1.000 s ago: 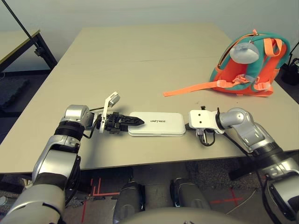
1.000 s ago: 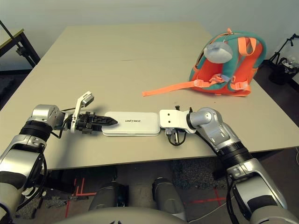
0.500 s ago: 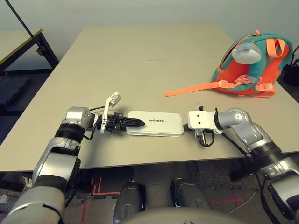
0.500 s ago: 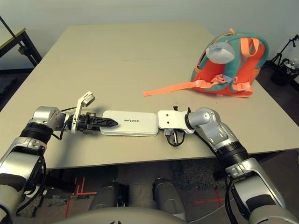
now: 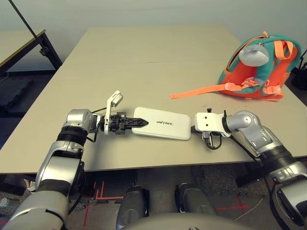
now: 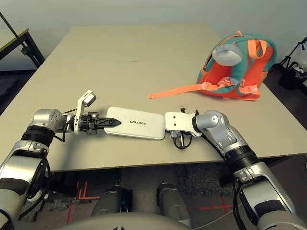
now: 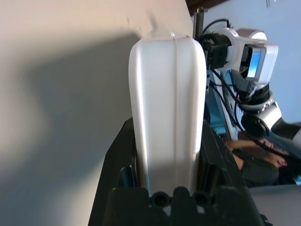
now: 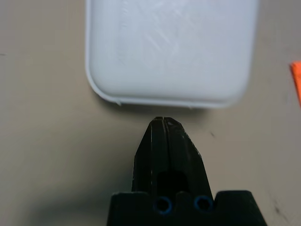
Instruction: Put the pencil case into the backpack and zip it.
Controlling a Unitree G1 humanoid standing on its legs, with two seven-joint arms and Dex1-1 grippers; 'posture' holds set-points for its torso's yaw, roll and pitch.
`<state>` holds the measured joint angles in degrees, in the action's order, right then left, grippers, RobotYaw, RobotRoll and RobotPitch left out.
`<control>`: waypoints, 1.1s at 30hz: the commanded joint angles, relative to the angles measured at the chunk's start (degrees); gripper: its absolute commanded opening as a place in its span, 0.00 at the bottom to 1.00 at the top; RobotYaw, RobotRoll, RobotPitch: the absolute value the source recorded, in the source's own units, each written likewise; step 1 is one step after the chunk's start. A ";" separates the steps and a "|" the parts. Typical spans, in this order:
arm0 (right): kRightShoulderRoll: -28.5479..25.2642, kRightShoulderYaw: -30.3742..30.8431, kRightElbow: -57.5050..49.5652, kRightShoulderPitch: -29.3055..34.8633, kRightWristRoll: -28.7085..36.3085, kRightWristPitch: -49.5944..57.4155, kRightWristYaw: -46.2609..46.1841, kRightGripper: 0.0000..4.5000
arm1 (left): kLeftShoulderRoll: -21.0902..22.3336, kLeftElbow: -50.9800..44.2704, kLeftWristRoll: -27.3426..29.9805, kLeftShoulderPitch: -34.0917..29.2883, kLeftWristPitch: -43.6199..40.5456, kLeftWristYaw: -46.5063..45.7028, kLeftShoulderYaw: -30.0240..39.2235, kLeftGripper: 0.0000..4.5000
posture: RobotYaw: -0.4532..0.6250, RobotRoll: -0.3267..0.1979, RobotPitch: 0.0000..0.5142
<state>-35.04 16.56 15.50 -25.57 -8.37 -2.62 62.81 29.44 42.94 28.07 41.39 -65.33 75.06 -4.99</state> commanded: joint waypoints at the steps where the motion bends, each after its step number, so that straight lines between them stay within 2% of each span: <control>1: -0.93 -4.01 -0.42 1.00 2.73 2.59 -2.57 0.20 | 0.62 1.53 -0.15 2.95 2.45 -3.28 3.93 0.32 | 0.26 0.62 0.04; 6: -1.11 -10.77 -3.98 3.46 7.07 9.73 -7.24 0.64 | 0.68 2.48 0.65 5.24 4.61 -5.69 8.39 0.31 | 0.26 0.62 0.04; 10: 0.10 -17.82 -8.64 5.30 13.00 18.80 -11.77 0.99 | 0.74 1.83 2.34 7.12 5.43 -7.43 13.05 0.31 | 0.26 0.62 0.04; 17: 2.14 -31.16 -13.03 4.12 19.69 35.78 -25.98 1.00 | -2.06 -6.60 5.79 4.16 6.62 -13.86 20.55 0.31 | 0.23 0.62 0.06; 23: 3.15 -40.27 -14.47 0.33 19.74 45.01 -41.68 1.00 | -4.85 -15.44 8.99 0.94 7.20 -19.98 24.99 0.31 | 0.23 0.62 0.07; 28: 3.14 -42.50 -11.73 -2.44 18.52 44.80 -49.43 1.00 | -5.62 -21.45 11.39 -0.28 5.77 -22.47 25.56 0.31 | 0.24 0.62 0.07; 33: 3.44 -41.41 -4.80 -4.42 18.15 41.03 -51.96 1.00 | -5.74 -25.87 13.85 -1.46 3.47 -23.44 25.24 0.31 | 0.26 0.62 0.08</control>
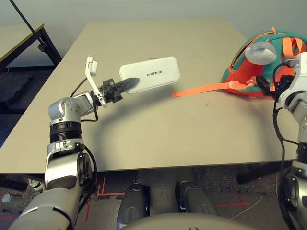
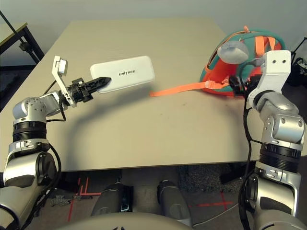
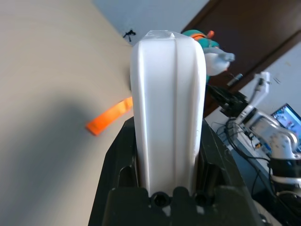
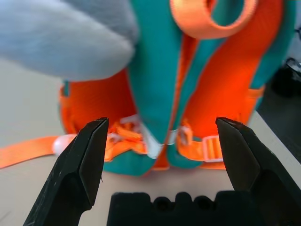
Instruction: Put the pencil case into the backpack and zip it.
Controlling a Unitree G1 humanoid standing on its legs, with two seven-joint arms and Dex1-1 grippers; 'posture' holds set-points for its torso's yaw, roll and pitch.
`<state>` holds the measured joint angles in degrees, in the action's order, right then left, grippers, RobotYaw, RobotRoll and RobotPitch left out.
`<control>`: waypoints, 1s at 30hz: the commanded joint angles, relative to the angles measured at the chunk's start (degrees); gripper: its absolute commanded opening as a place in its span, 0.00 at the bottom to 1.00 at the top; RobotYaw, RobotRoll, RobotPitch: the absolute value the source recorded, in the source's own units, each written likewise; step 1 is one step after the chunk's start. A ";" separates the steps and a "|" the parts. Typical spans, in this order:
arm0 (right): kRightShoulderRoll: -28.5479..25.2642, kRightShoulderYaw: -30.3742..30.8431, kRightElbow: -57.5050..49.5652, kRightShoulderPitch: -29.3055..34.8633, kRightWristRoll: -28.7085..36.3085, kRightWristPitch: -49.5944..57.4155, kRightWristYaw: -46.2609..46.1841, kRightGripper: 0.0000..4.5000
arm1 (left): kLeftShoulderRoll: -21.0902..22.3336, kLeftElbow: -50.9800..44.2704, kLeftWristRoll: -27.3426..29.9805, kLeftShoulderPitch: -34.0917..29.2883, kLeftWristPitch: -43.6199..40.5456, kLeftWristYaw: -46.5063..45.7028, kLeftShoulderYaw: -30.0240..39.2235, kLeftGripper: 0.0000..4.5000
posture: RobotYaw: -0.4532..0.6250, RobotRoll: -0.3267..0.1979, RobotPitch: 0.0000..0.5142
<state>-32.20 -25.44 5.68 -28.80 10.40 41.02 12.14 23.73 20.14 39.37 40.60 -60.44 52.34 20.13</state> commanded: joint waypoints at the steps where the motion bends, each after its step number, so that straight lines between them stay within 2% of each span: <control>1: 0.68 1.29 7.52 -2.05 -0.85 -4.44 -1.19 1.00 | 0.02 -3.48 2.89 -0.87 -1.67 -0.96 0.20 0.31 | 0.26 0.62 0.08; 15: -0.94 6.93 35.99 -10.99 -4.68 -26.66 -1.62 1.00 | 1.33 -6.86 5.92 -3.29 -3.43 -3.64 0.74 0.31 | 0.30 0.62 0.08; 18: -1.88 7.19 40.04 -12.50 -5.11 -30.71 -1.87 0.86 | 1.63 -7.21 6.34 -3.57 -3.59 -4.08 0.83 0.31 | 0.31 0.62 0.09; 27: -2.25 6.48 44.65 -14.00 -3.99 -36.06 -0.81 0.13 | 2.26 -6.95 7.25 -3.39 -3.50 -4.92 0.36 0.31 | 0.31 0.62 0.09; 29: -2.10 6.23 44.28 -13.65 -3.40 -36.61 -0.09 0.05 | 2.37 -6.65 7.17 -3.18 -3.32 -4.87 0.23 0.31 | 0.31 0.62 0.09; 30: -2.00 6.13 43.93 -13.40 -3.14 -36.85 0.22 0.05 | 2.41 -6.45 7.10 -3.03 -3.20 -4.83 0.16 0.31 | 0.31 0.62 0.09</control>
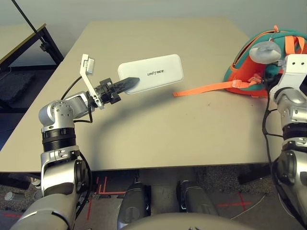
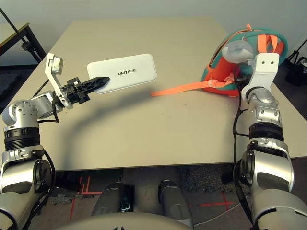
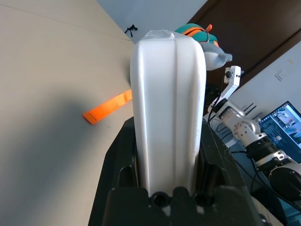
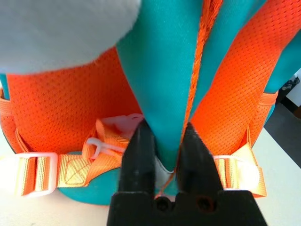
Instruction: Put the pencil case into the backpack and zip it.
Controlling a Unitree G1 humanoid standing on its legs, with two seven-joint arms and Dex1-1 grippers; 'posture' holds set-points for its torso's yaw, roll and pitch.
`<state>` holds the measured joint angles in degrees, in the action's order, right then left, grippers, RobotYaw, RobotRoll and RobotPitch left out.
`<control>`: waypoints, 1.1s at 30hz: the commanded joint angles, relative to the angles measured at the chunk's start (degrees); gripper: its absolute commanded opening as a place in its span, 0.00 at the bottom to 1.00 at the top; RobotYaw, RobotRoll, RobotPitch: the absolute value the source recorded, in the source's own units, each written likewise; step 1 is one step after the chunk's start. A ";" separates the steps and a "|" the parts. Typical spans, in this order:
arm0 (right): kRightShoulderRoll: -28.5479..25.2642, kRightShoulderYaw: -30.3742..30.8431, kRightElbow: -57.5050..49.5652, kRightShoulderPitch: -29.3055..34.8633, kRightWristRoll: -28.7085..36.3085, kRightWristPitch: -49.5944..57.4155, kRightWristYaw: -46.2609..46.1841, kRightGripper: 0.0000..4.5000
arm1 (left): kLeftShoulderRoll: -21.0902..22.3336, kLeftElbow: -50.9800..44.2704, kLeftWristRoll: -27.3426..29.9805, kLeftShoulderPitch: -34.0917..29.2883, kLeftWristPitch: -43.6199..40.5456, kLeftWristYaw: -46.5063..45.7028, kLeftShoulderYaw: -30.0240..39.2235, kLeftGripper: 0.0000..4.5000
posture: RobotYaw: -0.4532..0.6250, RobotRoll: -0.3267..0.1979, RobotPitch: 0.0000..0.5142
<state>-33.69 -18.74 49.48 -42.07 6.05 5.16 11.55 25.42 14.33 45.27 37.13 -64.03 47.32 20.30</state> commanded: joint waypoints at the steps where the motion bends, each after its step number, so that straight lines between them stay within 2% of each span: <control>1: -0.41 -0.65 -0.22 0.08 1.49 -1.29 1.16 0.05 | 0.77 -0.43 1.12 0.59 0.51 0.24 -0.08 0.31 | 0.31 0.62 0.09; 9: 0.22 -0.54 -6.22 1.46 3.92 -4.04 4.86 0.05 | 1.47 2.10 0.20 1.64 1.92 1.13 -0.65 0.31 | 0.30 0.62 0.08; 15: 0.22 0.07 -16.04 3.74 5.49 -5.73 9.03 0.05 | 2.77 6.93 -1.17 2.67 4.74 2.09 -1.42 0.31 | 0.29 0.62 0.08; 24: 0.75 -0.09 -34.60 10.92 9.63 -0.84 13.66 0.05 | 3.66 10.92 -2.48 4.30 7.47 3.30 -2.63 0.31 | 0.28 0.62 0.07; 33: -0.10 -1.19 -53.78 18.06 17.01 8.46 17.59 0.05 | 4.08 14.27 -3.85 6.33 9.18 4.78 -3.81 0.31 | 0.24 0.62 0.08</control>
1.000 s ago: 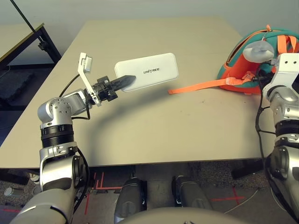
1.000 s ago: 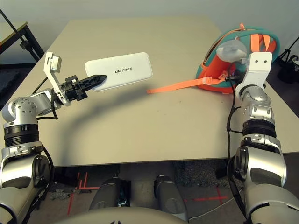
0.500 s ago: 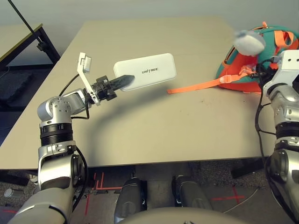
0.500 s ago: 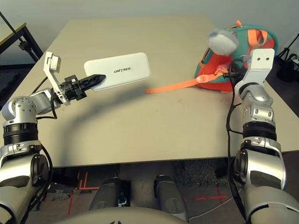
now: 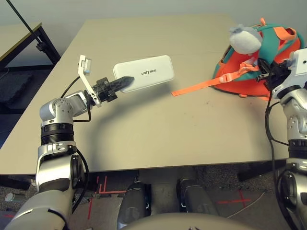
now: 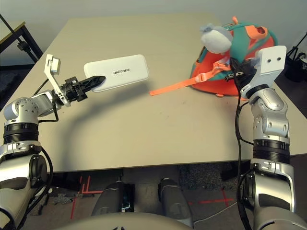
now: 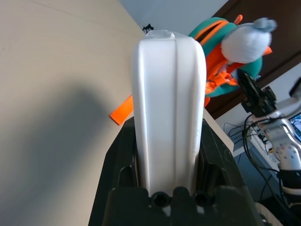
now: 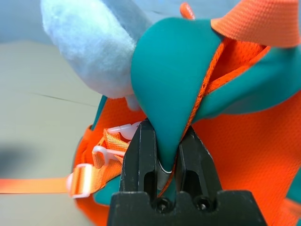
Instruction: Put the pencil case into the backpack and zip it.
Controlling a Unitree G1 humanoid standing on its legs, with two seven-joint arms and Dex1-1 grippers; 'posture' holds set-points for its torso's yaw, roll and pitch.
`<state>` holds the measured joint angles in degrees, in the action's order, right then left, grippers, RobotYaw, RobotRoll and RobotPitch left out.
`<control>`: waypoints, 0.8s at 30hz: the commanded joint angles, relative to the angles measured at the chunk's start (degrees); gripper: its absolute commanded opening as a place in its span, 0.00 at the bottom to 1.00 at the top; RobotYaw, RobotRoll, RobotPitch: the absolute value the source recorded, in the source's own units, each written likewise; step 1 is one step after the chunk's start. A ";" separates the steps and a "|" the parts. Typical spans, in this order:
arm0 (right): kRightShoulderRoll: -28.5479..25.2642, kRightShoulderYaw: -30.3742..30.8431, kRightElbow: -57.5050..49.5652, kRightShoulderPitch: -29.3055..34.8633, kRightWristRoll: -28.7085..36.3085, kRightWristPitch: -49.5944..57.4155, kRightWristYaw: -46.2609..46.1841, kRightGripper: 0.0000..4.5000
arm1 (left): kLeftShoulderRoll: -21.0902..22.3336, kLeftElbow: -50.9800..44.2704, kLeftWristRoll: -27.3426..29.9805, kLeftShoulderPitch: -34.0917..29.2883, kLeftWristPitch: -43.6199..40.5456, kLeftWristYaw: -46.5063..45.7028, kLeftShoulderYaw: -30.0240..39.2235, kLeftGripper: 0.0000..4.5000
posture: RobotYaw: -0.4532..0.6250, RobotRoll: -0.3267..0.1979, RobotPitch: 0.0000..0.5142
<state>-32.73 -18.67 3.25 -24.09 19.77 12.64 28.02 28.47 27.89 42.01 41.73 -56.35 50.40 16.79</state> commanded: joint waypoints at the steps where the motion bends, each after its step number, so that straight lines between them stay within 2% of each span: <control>1: -1.16 -1.55 -9.30 0.84 4.07 2.11 1.28 0.05 | 1.08 1.19 -0.84 1.99 1.73 1.98 -0.47 0.31 | 0.24 0.62 0.08; 5: -1.74 -1.97 -17.11 5.53 6.75 6.69 2.02 0.05 | 1.46 3.41 -1.91 3.40 2.76 3.28 -1.08 0.31 | 0.24 0.62 0.08; 12: 0.71 -1.09 -25.99 11.69 11.31 11.89 1.22 0.05 | 2.84 5.30 -4.25 5.52 5.94 5.22 -2.43 0.31 | 0.22 0.62 0.09; 24: 0.67 3.38 -20.10 16.91 5.36 7.51 5.27 0.05 | 8.32 -2.03 -5.44 9.49 8.02 16.47 -8.25 0.31 | 0.23 0.62 0.06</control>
<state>-32.06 -16.40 -17.81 -7.78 25.68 22.00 31.97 35.60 27.81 36.84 49.33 -49.51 64.11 9.46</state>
